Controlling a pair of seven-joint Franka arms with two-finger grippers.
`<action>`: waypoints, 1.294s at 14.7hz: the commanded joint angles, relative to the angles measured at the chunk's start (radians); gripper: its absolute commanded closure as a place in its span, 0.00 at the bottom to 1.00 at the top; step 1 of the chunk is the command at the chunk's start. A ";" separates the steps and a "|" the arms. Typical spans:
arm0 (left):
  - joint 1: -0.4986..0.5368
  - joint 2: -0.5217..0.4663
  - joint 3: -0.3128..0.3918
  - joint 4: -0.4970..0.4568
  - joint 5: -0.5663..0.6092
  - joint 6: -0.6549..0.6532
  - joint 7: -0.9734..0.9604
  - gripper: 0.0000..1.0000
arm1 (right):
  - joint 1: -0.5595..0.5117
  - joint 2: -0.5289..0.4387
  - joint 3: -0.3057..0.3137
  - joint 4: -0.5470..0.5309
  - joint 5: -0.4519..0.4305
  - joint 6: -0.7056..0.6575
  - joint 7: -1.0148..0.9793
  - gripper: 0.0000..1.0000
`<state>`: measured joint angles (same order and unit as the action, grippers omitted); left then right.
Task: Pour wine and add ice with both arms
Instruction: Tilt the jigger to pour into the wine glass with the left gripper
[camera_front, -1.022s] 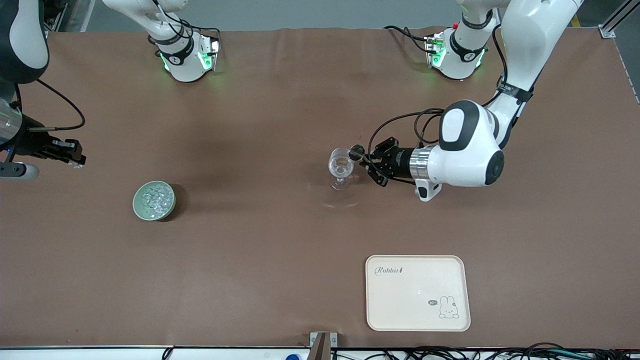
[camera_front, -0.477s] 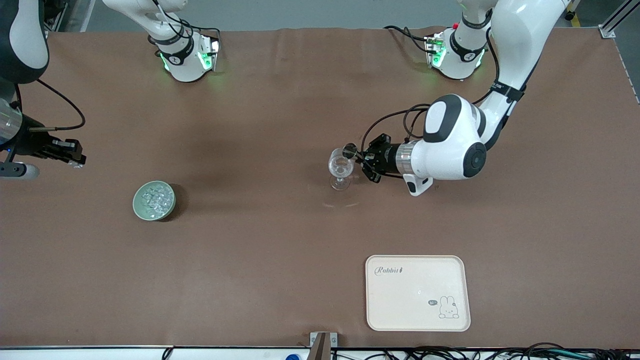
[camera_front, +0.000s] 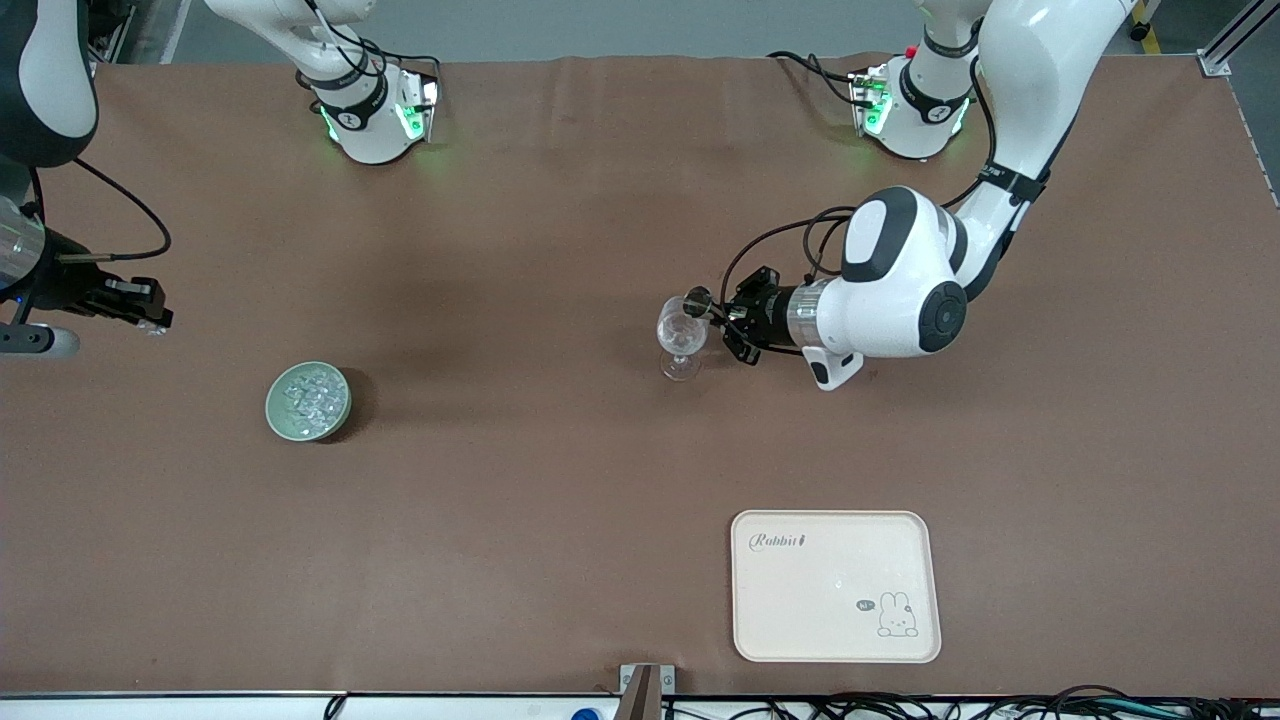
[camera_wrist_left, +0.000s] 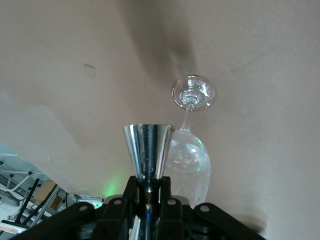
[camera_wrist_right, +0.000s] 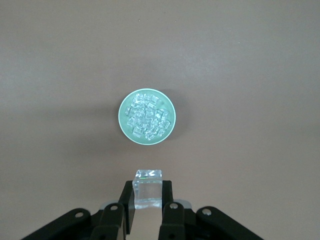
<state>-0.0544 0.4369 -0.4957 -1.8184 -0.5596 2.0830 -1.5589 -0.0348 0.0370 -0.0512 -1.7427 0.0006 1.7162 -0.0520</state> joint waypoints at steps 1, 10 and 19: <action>-0.002 -0.026 0.000 -0.013 0.018 0.008 -0.035 0.99 | -0.010 -0.025 0.007 -0.021 0.006 -0.001 0.004 0.96; -0.008 -0.027 -0.001 -0.012 0.098 0.008 -0.104 0.99 | -0.008 -0.025 0.007 -0.021 0.006 -0.001 0.004 0.96; -0.013 -0.018 -0.003 0.011 0.080 -0.001 -0.098 0.99 | -0.005 -0.025 0.007 -0.021 0.006 0.000 0.004 0.96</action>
<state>-0.0677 0.4369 -0.4962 -1.8107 -0.4788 2.0848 -1.6501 -0.0348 0.0370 -0.0511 -1.7427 0.0006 1.7159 -0.0518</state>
